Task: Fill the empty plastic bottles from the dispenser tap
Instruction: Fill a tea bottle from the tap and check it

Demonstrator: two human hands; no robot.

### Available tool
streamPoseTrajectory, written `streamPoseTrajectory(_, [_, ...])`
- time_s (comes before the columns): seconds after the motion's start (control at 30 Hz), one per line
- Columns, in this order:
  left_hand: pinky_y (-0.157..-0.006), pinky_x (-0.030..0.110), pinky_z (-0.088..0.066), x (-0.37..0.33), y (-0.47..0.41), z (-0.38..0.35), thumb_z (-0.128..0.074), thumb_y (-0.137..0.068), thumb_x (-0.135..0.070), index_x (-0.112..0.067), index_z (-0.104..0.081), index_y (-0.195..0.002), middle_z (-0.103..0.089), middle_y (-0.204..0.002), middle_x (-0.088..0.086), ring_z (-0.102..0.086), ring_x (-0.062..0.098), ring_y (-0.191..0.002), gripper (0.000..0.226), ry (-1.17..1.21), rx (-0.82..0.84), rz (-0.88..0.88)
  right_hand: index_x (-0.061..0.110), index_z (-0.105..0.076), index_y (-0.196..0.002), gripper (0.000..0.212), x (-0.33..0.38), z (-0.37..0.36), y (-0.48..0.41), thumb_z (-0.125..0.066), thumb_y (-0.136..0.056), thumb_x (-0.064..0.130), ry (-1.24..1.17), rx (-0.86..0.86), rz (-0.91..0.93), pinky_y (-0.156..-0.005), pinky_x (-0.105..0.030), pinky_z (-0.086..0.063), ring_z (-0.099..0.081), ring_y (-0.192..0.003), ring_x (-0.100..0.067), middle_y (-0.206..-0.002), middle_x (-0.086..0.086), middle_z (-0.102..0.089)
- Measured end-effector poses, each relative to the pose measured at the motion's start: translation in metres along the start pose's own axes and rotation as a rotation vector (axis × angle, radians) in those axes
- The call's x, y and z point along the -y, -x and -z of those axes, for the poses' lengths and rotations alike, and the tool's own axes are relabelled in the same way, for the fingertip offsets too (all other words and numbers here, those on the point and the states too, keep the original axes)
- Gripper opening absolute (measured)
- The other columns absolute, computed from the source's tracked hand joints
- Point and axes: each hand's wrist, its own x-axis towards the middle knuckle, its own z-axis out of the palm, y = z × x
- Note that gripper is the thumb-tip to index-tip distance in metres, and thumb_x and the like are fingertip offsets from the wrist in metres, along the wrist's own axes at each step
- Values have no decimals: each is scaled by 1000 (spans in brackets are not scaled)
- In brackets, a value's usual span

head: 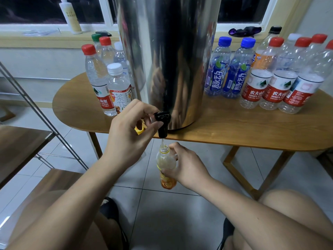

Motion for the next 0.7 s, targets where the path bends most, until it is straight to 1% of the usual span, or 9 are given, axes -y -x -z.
streamPoseTrajectory(0.23, [-70,19,-41,-1,0,0,-84,-93,-6,-12,-70,-104,-60,-87,-2,-57,9,-80,19,-4,0,-1,35,-51,-126,60,0,0,0,-82,-76,49,-7,-3,-3,-89,-43,-57,-68,-104,-21,-117,9,-66])
streamPoseTrajectory(0.37, [-70,21,-42,-1,0,0,-84,-94,-8,-12,-70,-104,-60,-87,-3,-57,11,-80,19,-2,2,-4,35,-51,-127,60,0,0,0,-82,-77,49,-10,-3,-2,-89,-42,-57,-68,-105,-21,-119,8,-68])
streamPoseTrajectory(0.57, [-70,20,-42,-2,0,0,-84,-93,-7,-12,-70,-104,-60,-87,-3,-57,10,-80,19,-3,1,-1,34,-52,-127,59,1,0,1,-80,-77,48,-16,-2,-9,-89,-43,-57,-68,-104,-22,-117,8,-67])
streamPoseTrajectory(0.7, [-70,20,-42,-1,0,1,-84,-94,-7,-12,-70,-104,-59,-88,-4,-57,10,-80,18,1,4,2,35,-52,-128,58,2,0,0,-81,-79,47,-7,6,-12,-90,-42,-57,-68,-106,-21,-119,8,-67])
